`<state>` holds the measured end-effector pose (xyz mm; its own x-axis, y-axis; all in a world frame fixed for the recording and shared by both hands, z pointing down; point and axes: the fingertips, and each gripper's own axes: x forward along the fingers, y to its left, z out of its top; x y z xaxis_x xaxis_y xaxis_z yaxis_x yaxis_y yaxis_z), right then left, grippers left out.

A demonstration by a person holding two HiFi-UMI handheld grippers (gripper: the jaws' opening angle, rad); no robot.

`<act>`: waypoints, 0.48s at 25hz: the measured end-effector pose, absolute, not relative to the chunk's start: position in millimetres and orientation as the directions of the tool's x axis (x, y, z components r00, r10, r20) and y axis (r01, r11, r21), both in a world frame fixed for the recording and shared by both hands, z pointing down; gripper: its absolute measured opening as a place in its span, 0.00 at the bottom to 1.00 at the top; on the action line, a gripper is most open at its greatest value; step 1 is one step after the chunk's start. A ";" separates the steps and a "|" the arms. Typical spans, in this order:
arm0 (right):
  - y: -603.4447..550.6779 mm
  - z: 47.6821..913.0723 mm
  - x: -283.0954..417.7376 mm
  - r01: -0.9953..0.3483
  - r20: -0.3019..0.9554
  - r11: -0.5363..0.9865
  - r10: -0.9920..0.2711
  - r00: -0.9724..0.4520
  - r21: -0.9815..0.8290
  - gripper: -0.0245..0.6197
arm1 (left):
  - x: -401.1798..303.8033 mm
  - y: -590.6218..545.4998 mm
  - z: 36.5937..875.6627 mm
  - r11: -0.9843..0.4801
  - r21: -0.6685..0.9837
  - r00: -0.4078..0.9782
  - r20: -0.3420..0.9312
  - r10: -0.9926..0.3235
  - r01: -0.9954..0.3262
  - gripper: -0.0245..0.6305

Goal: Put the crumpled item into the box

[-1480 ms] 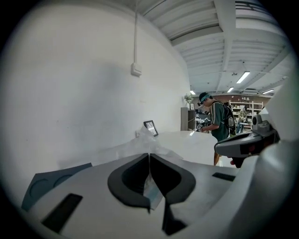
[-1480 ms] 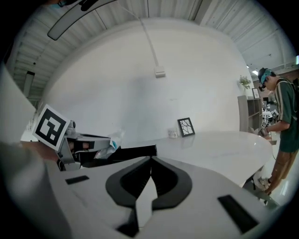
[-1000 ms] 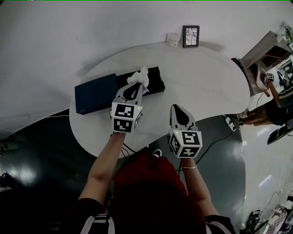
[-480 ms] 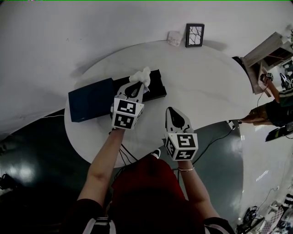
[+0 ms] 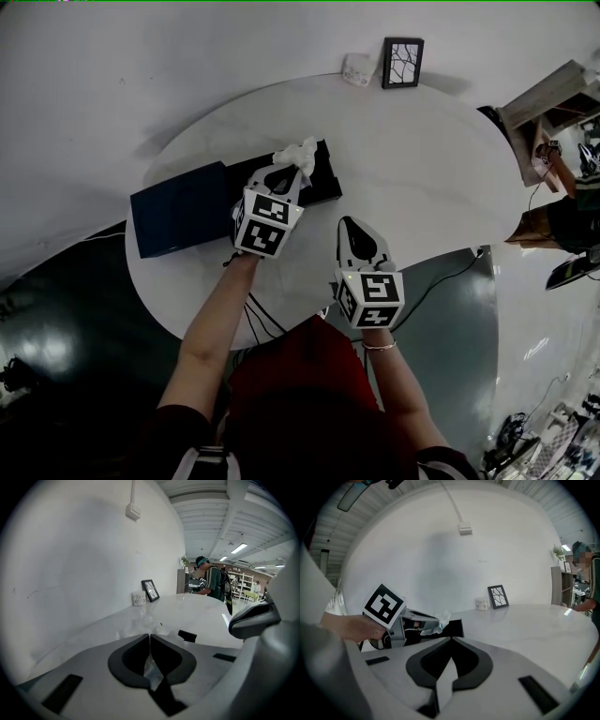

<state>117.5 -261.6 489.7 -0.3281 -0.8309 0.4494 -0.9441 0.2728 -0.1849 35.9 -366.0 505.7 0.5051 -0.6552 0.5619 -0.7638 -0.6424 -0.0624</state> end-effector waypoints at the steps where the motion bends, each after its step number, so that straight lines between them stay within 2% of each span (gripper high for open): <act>1: -263.1 490.1 117.7 -0.944 0.450 0.272 -0.831 -0.327 -0.185 0.06 | 36.5 -367.6 508.6 -0.644 -0.062 0.502 0.571 -0.650 -0.763 0.08; 12: -271.2 495.7 123.9 -0.946 0.462 0.271 -0.825 -0.324 -0.180 0.06 | 41.3 -371.1 531.5 -0.659 -0.045 0.487 0.637 -0.598 -0.750 0.09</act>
<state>123.9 -271.2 495.7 -0.3243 -0.8255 0.4619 -0.9457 0.2710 -0.1796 41.3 -371.1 531.5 0.4867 -0.5978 0.6370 -0.7504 -0.6594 -0.0455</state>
